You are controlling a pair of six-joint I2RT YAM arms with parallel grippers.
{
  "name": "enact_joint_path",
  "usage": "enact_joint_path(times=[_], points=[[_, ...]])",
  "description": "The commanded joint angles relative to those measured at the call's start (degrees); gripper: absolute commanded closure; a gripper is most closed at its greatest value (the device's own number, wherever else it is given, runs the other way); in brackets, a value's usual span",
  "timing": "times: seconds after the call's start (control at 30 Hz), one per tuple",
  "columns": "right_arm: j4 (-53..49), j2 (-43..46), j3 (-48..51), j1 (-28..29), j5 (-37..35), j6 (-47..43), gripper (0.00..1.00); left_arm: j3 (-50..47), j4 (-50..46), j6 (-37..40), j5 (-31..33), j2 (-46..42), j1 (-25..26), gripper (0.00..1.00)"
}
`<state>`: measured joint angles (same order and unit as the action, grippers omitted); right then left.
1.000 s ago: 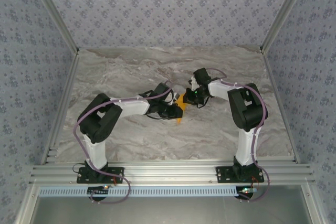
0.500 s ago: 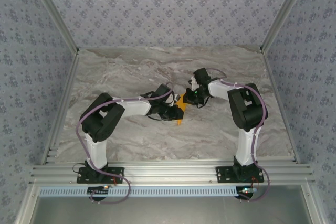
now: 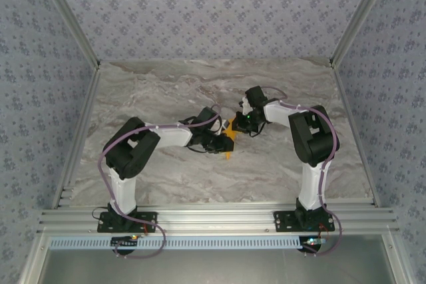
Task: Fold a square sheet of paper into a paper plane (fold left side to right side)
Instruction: Fold the wing for the fifth time at the center of the table.
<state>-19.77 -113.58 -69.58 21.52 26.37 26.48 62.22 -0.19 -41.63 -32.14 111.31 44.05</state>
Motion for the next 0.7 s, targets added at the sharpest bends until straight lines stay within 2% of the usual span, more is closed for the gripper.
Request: enact_joint_path(times=[0.0,0.27,0.67], points=[[-6.87,-4.26,1.73,0.72,-3.43,-0.88,0.89,0.66,1.49,-0.37,-0.93,-0.53,0.49,0.75],[-7.03,-4.28,1.73,0.77,-3.43,-0.95,0.89,-2.44,1.66,-0.21,0.54,-6.39,-2.27,0.68],[-7.53,-4.28,1.80,0.87,-3.40,-1.06,0.89,0.27,5.55,-0.96,-4.08,-2.20,-2.91,0.66]])
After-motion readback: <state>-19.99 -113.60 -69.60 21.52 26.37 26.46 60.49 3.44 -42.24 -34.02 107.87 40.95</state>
